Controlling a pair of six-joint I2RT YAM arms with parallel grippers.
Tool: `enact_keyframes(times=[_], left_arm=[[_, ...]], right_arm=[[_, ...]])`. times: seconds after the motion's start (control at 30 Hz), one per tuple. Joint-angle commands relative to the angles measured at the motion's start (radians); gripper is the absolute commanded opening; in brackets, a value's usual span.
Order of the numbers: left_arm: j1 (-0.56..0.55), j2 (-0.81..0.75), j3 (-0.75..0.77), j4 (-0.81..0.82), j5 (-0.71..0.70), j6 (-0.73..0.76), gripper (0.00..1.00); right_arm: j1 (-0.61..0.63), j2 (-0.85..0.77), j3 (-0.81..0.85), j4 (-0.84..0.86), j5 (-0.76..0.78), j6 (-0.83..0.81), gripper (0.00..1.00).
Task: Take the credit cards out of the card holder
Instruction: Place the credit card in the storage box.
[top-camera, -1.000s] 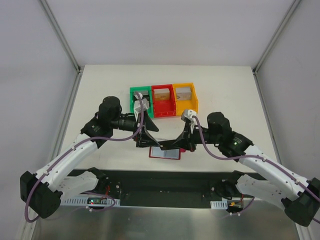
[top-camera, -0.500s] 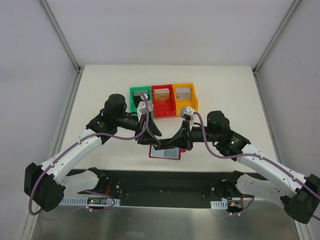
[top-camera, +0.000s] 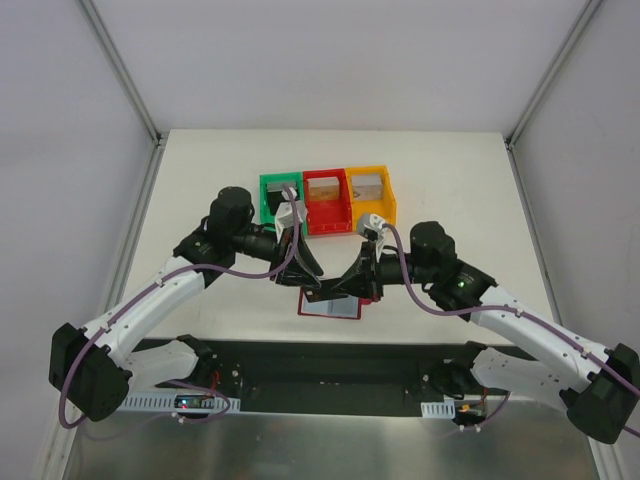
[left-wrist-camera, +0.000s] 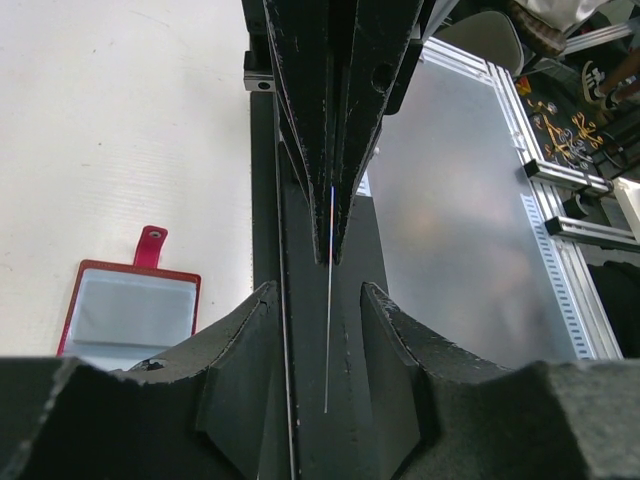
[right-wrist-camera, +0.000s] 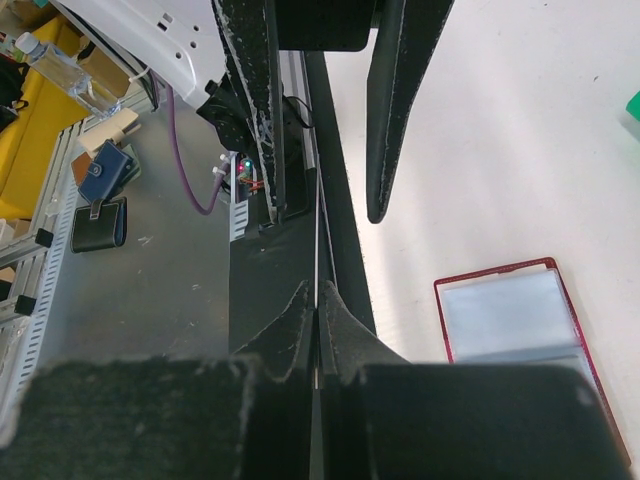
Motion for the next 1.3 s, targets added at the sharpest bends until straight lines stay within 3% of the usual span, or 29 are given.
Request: enact_keyframes(times=[0.0, 0.23, 0.53, 0.77, 0.87, 0.93, 1.1, 1.27], left_arm=[[-0.011, -0.001, 0.023, 0.015, 0.045, 0.031, 0.4], [-0.021, 0.018, 0.021, -0.014, 0.046, 0.032, 0.43], [-0.029, 0.016, 0.02, -0.028, 0.03, 0.048, 0.39], [-0.029, 0.021, 0.024, -0.032, 0.034, 0.049, 0.21], [-0.029, 0.021, 0.023, -0.034, 0.031, 0.051, 0.0], [-0.029, 0.019, 0.02, -0.039, 0.027, 0.055, 0.0], [-0.018, -0.005, 0.02, -0.062, -0.033, 0.077, 0.0], [0.058, -0.039, -0.002, -0.063, -0.163, 0.032, 0.0]], right_arm=[[0.008, -0.002, 0.023, 0.048, -0.019, 0.003, 0.01], [0.006, 0.0, 0.024, 0.05, -0.015, 0.003, 0.01], [0.008, -0.005, 0.026, 0.05, -0.012, 0.003, 0.01], [0.008, -0.005, 0.021, 0.05, -0.013, 0.004, 0.01], [0.008, -0.006, 0.02, 0.048, -0.016, 0.004, 0.01], [0.006, -0.005, 0.017, 0.05, -0.018, 0.007, 0.01], [0.005, -0.014, 0.006, 0.044, 0.014, 0.02, 0.3], [-0.035, -0.067, -0.043, 0.044, 0.063, 0.038, 0.34]])
